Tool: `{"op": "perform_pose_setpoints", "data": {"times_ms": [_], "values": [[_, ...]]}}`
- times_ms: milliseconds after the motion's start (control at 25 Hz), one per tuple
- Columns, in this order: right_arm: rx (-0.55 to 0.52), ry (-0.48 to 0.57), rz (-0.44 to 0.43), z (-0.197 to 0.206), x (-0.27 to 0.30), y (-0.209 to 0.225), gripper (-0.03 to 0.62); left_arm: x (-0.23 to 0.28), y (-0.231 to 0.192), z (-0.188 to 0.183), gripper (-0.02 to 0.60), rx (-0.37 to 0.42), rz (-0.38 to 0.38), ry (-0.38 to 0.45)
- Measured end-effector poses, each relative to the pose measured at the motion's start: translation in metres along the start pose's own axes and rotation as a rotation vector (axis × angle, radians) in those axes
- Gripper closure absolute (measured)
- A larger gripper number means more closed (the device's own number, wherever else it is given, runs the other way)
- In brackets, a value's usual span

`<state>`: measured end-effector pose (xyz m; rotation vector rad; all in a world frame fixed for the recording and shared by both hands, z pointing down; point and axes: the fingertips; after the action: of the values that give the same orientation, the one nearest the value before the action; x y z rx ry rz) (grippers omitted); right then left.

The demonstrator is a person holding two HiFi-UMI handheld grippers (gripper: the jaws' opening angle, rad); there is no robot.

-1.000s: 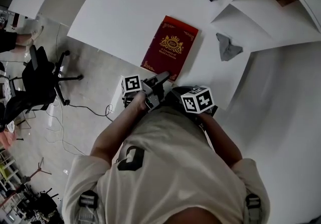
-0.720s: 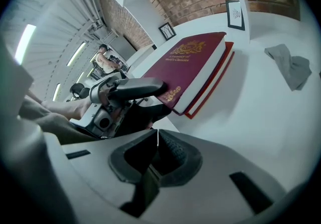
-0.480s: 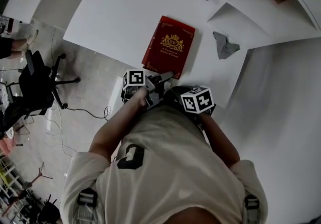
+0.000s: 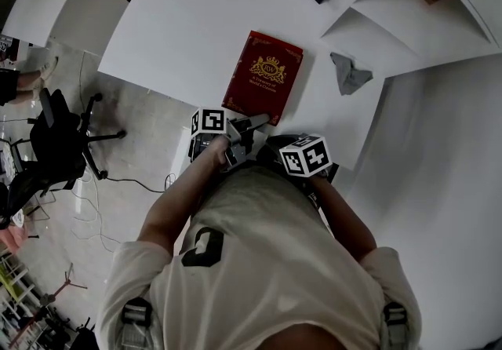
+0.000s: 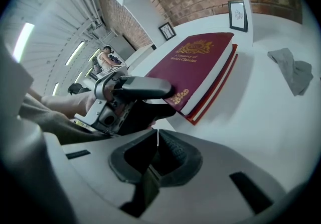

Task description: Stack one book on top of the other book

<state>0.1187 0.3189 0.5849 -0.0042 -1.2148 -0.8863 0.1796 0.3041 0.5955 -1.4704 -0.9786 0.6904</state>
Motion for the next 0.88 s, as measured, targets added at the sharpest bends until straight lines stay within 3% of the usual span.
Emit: {"op": "perform_pose_setpoints", "data": {"times_ms": [200, 320, 480, 720, 880], "values": [[0.015, 0.007, 0.011, -0.003, -0.002, 0.002, 0.589, 0.004, 0.002, 0.001, 0.359, 0.017, 0.011, -0.034], [0.024, 0.006, 0.006, -0.003, -0.002, 0.002, 0.589, 0.005, 0.007, 0.006, 0.315, 0.01, 0.031, -0.06], [0.044, -0.002, -0.016, 0.0, 0.002, 0.0, 0.589, -0.002, 0.008, 0.016, 0.304, -0.005, 0.029, -0.101], [0.049, -0.004, -0.033, 0.002, 0.005, -0.004, 0.589, -0.007, 0.024, 0.023, 0.305, 0.084, 0.052, -0.142], [0.035, -0.001, -0.02, 0.004, 0.004, -0.003, 0.589, 0.004, 0.029, 0.014, 0.307, 0.108, 0.078, -0.12]]}}
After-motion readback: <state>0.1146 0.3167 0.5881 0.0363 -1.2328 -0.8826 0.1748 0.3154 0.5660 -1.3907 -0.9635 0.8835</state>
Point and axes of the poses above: the fingertips, and each gripper's own axes: x forward along the fingers, y to its right, z out of its underside, and after that the axes turned 7 degrees about z, right-handed
